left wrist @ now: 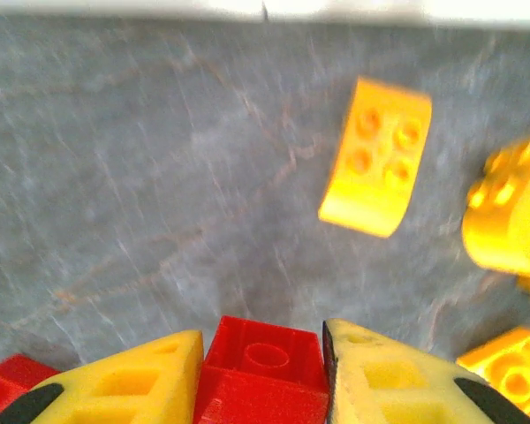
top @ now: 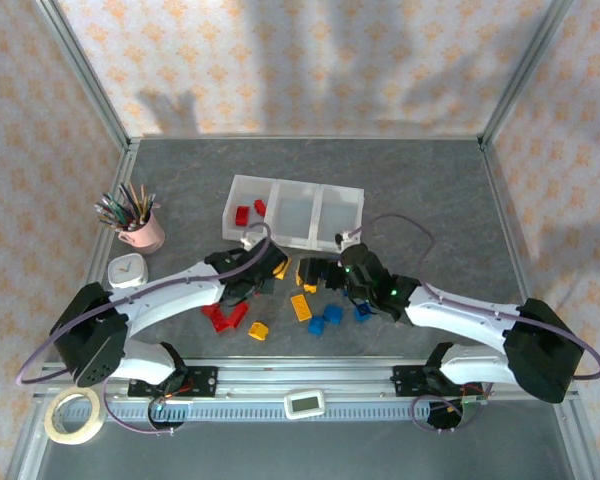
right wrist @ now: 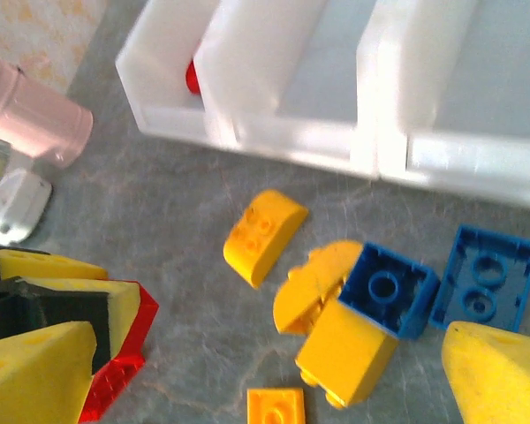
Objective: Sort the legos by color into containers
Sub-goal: Pick up the lego from the middle-left of the table, then place the lego in the container.
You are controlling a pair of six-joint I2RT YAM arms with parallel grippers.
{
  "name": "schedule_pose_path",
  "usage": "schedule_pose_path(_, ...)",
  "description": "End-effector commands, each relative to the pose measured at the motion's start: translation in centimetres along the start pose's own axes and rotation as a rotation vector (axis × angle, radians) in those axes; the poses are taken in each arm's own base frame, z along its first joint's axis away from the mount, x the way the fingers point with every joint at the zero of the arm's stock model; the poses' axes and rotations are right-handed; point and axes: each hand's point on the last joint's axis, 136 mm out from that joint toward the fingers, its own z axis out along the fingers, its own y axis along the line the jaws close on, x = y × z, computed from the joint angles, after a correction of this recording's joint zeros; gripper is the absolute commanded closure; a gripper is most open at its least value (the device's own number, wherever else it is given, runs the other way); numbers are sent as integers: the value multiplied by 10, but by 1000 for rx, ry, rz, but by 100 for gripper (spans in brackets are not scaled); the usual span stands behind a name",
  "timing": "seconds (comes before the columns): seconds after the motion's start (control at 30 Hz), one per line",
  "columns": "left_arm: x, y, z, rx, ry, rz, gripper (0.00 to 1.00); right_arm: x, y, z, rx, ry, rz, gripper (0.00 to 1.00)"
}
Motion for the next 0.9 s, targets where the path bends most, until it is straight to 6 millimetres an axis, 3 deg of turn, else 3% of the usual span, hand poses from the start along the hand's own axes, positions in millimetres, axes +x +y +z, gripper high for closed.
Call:
schedule_pose_path(0.0,-54,10,-22,3,-142,-69,64,-29,12,-2,-26,-43,32,0)
schedule_pose_path(0.2,-139,47,-32,-29,-292,-204,64,-53,14,11,-11,-71,9,0)
schedule_pose_path(0.4,-193,72,1,-75,-302,-267,64,-66,12,22,13,-87,-2,0)
schedule_pose_path(0.6,-223,71,48,-93,-282,-285,64,-69,8,28,29,-87,-3,0)
schedule_pose_path(0.87,-231,68,91,-134,-234,-262,55,-74,8,29,45,-92,-29,0)
